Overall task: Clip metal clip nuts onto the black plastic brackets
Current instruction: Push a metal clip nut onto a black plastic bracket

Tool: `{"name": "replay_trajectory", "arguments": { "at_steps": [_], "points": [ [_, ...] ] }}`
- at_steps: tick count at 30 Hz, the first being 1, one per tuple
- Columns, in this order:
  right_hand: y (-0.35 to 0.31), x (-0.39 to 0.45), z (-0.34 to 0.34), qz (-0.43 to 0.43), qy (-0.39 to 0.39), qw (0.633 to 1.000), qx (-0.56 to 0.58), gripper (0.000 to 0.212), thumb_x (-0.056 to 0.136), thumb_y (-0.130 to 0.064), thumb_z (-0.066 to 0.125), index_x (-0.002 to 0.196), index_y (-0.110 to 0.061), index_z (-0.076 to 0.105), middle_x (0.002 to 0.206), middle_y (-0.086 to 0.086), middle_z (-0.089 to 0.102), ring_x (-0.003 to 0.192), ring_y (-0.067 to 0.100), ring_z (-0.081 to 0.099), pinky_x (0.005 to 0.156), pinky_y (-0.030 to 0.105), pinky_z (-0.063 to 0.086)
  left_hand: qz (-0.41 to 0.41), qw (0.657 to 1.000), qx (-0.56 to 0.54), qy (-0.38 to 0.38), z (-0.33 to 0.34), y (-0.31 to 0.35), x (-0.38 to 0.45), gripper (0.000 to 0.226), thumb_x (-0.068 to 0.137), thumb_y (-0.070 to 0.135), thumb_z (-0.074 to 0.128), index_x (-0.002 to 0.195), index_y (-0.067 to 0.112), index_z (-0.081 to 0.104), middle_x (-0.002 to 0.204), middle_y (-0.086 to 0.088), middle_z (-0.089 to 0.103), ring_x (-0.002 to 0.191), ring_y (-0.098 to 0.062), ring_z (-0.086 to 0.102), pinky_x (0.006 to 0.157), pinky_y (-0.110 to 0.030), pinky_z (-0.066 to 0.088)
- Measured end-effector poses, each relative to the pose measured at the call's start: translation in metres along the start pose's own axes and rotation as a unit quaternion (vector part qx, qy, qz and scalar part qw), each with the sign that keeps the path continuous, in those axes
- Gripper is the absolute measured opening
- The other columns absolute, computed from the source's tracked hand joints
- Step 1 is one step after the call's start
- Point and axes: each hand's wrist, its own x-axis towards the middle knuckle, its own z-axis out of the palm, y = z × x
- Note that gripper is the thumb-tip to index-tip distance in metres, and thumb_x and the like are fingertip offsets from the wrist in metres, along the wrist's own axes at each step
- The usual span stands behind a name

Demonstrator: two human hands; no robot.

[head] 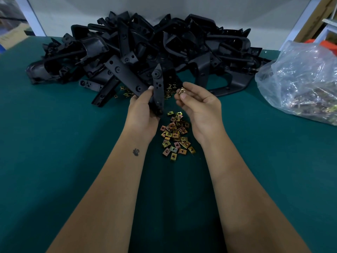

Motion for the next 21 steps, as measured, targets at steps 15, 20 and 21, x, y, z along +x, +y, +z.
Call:
{"name": "replay_trajectory", "arguments": {
  "at_steps": [15,20,21],
  "points": [
    [-0.001,-0.009,0.011,-0.026,0.026,0.999,0.027,0.018,0.089,0.006,0.064,0.097,-0.01,0.069,0.081,0.005,0.072,0.079,0.016,0.071,0.075,0.026,0.055,-0.023,0.999,0.019,-0.024,0.005,-0.001,-0.009,0.053,0.098,0.018,0.059,0.147,0.007,0.04,0.138,-0.015,0.06,0.119,-0.025,0.062,0.087,-0.034,0.057],
    [-0.004,-0.011,0.011,-0.008,0.015,0.998,0.06,0.016,0.09,0.005,0.062,0.097,-0.007,0.07,0.083,0.009,0.074,0.08,0.018,0.073,0.071,0.025,0.057,-0.024,0.999,0.03,-0.035,0.005,0.0,-0.01,0.055,0.098,0.02,0.059,0.147,0.007,0.04,0.138,-0.014,0.059,0.127,-0.026,0.057,0.104,-0.039,0.048],
    [-0.005,-0.011,0.011,-0.002,0.016,0.998,0.061,0.013,0.091,0.003,0.062,0.095,-0.006,0.07,0.083,0.01,0.075,0.08,0.019,0.073,0.07,0.026,0.057,-0.024,0.998,0.034,-0.038,0.005,0.0,-0.01,0.055,0.098,0.02,0.058,0.148,0.006,0.038,0.14,-0.015,0.058,0.128,-0.027,0.057,0.106,-0.04,0.046]
  ]
}}
